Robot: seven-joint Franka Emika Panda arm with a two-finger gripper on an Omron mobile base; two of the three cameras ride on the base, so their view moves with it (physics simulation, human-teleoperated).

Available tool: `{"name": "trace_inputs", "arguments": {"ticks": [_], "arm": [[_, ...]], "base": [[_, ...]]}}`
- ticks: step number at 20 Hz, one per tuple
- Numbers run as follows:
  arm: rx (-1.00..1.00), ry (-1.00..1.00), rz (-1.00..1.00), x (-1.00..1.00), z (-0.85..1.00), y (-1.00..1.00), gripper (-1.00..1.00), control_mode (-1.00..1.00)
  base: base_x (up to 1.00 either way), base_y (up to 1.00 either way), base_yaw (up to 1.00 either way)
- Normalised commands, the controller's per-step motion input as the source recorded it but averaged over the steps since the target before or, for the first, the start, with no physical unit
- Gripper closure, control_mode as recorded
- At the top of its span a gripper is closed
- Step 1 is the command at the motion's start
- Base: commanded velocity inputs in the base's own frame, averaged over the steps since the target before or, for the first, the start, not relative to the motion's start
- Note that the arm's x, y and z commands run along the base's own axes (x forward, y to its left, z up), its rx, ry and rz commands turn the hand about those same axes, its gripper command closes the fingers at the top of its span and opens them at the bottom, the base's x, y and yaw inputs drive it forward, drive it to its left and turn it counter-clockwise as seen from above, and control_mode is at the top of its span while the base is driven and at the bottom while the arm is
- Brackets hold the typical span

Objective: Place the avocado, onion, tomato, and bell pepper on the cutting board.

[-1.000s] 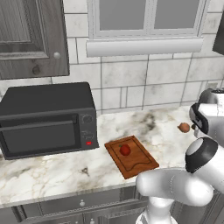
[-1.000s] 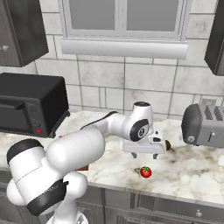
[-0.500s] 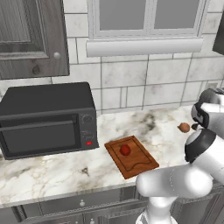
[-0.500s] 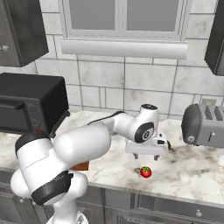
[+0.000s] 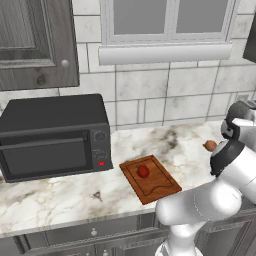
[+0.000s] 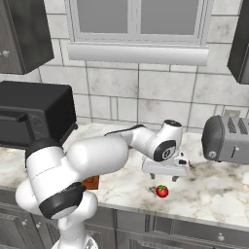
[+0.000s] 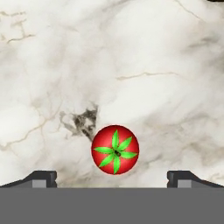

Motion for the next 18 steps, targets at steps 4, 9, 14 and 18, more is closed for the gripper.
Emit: {"name": "trace_inputs", "arguments": {"ticks": [4, 9, 14, 18], "arm": [[0.00, 0.03, 0.00, 0.00, -0.28, 0.00, -1.00, -1.00], [0.00, 0.01, 0.01, 0.02, -0.22, 0.00, -1.00, -1.00], [0.00, 0.01, 0.00, 0.00, -0.22, 0.00, -1.00, -1.00], [0.00, 0.01, 0.00, 0.00, -0.23, 0.00, -1.00, -1.00]], "base": [[0.00, 0.00, 0.00], [0.00, 0.00, 0.00], [0.00, 0.00, 0.00], [0.00, 0.00, 0.00]]}}
